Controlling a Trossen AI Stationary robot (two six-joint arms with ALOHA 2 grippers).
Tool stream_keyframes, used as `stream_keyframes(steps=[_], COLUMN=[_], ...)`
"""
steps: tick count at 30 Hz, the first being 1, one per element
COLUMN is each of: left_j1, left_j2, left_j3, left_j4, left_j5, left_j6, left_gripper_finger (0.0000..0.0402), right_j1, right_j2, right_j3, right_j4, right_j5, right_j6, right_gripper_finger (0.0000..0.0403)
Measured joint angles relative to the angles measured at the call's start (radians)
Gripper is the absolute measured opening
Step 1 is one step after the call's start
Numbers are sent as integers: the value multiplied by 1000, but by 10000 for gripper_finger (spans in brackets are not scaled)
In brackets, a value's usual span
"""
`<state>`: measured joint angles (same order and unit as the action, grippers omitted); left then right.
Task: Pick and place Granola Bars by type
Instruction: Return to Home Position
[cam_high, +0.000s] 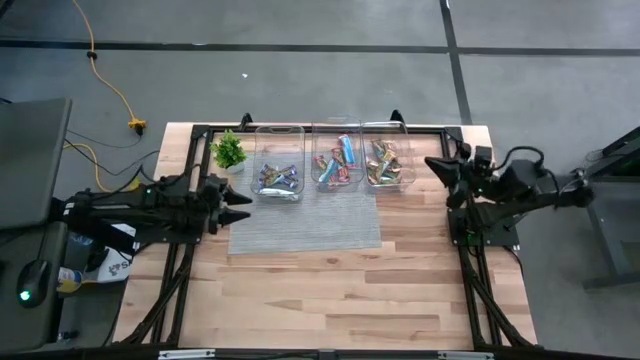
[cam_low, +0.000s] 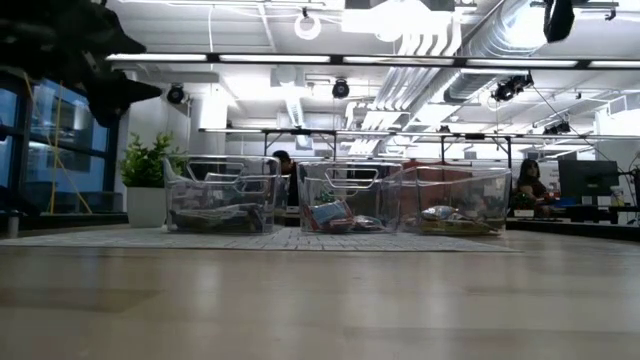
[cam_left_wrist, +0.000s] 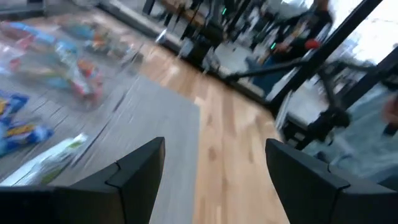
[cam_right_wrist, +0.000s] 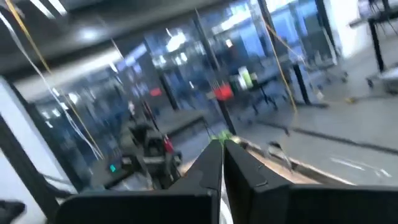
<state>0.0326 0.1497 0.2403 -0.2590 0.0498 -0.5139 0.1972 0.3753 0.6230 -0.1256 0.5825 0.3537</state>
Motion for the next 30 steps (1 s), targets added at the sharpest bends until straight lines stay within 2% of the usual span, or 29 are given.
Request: stream_keyframes(steps=[5,13,21,30], left_j1=[0,0,0,0], left_j2=[0,0,0,2], left_j3=[-88,-104,-104,-104], left_j4=[207,234,211,-20], left_j5=[-6,-19,-113,-109], left_j6=[-33,-67,-59,-62], left_gripper_finger=[271,271,271,271], right_j1=[-63,-135,-159,-158], right_j2=[-140,-277,-352,-357], right_j3=[-227,-470,-554,-561], right_j4=[232,444,438,300], right_j5=[-111,-211,-290,-375], right_j6=[-12,5,25,-22], right_gripper_finger=[0,0,0,0])
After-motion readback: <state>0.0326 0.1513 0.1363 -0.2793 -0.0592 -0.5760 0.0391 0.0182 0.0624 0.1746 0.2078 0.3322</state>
